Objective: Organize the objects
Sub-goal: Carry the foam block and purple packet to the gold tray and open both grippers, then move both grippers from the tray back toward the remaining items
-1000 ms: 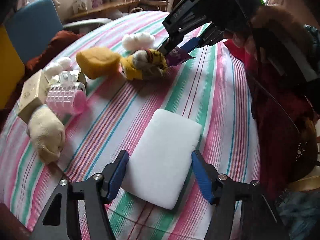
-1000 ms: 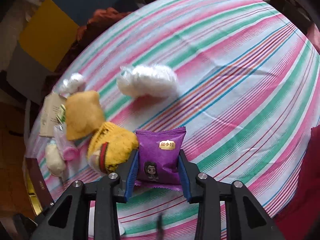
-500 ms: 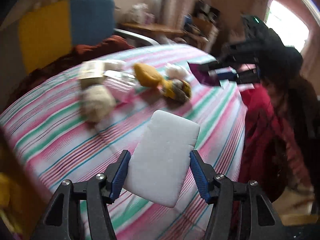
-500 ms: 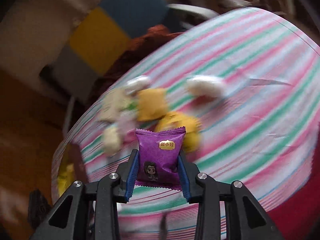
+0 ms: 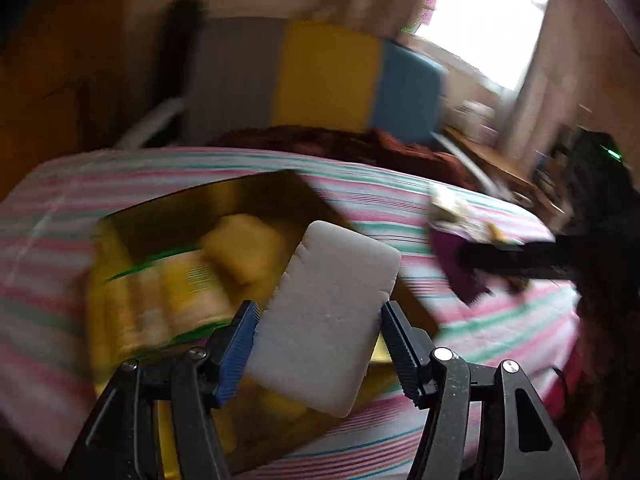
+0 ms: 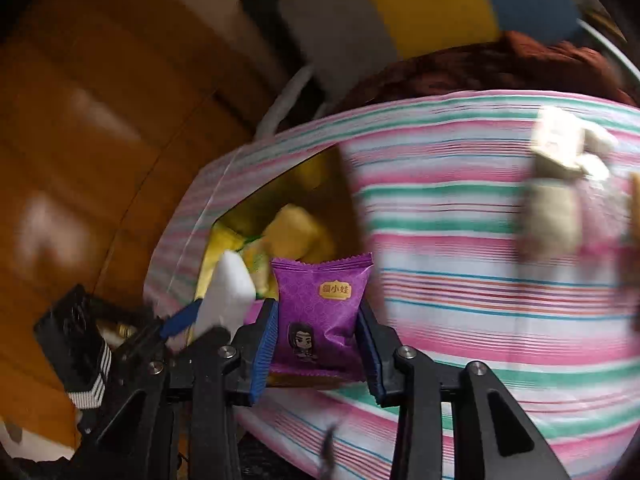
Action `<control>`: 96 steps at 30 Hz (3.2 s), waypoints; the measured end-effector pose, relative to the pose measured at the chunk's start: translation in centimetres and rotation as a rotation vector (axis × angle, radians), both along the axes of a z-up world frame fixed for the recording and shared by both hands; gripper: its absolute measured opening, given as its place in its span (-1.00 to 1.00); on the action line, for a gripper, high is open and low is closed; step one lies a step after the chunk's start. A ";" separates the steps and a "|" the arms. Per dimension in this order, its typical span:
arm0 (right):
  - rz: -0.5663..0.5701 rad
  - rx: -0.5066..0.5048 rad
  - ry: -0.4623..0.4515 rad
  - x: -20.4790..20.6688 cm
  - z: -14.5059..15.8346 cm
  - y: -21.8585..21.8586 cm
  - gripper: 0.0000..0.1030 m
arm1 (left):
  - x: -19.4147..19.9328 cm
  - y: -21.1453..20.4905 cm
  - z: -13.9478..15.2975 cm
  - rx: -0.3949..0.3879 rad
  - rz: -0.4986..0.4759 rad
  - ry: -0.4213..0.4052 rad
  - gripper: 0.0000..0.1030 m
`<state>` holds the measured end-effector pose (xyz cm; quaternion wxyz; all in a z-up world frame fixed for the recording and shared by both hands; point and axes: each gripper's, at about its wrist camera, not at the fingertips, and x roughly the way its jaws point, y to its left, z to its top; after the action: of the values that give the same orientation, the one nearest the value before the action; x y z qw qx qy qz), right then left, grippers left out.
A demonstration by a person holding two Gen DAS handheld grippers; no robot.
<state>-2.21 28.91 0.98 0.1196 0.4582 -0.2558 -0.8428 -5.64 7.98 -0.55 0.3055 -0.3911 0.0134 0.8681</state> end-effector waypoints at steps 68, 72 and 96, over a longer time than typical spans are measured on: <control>-0.205 0.486 0.125 4.0 -1.8 -0.5 0.44 | 6.2 0.4 2.3 -0.262 0.200 0.343 0.99; -0.260 0.474 0.110 4.4 -1.6 2.2 0.44 | 6.5 1.2 2.3 -0.267 0.180 0.348 0.99; -0.870 0.129 -0.143 12.5 -5.4 28.4 0.44 | 7.6 8.9 0.8 -0.251 -0.085 0.279 0.99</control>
<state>10.24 57.28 -4.43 -0.2931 0.3714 -0.3792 -0.7952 1.92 16.91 0.24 0.2857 -0.3009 0.1804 0.8918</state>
